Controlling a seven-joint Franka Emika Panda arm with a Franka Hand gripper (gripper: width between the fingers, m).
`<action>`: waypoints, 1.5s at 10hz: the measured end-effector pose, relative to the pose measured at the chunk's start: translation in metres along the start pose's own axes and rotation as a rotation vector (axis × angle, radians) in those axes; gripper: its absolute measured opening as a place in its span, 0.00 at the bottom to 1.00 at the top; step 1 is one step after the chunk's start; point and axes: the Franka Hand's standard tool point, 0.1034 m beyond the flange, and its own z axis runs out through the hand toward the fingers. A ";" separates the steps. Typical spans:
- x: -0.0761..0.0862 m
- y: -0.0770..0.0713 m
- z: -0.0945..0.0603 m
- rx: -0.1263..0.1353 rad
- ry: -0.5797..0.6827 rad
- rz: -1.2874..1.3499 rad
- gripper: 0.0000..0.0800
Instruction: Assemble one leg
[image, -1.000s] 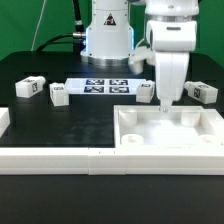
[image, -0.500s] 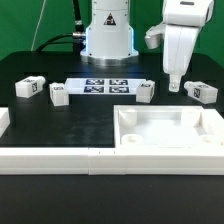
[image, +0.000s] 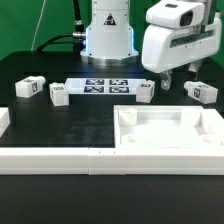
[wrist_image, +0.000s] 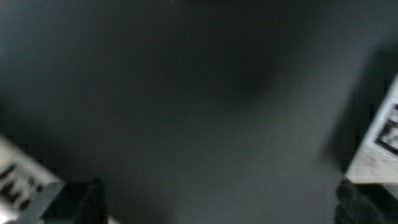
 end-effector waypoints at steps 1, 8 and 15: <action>0.001 -0.012 0.001 0.004 -0.004 0.113 0.81; 0.001 -0.043 0.003 0.032 -0.099 0.348 0.81; 0.007 -0.060 0.007 0.105 -0.674 0.298 0.81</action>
Offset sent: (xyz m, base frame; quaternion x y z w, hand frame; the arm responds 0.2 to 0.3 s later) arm -0.0172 0.0436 0.0058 0.0208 -0.0002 0.2739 0.9615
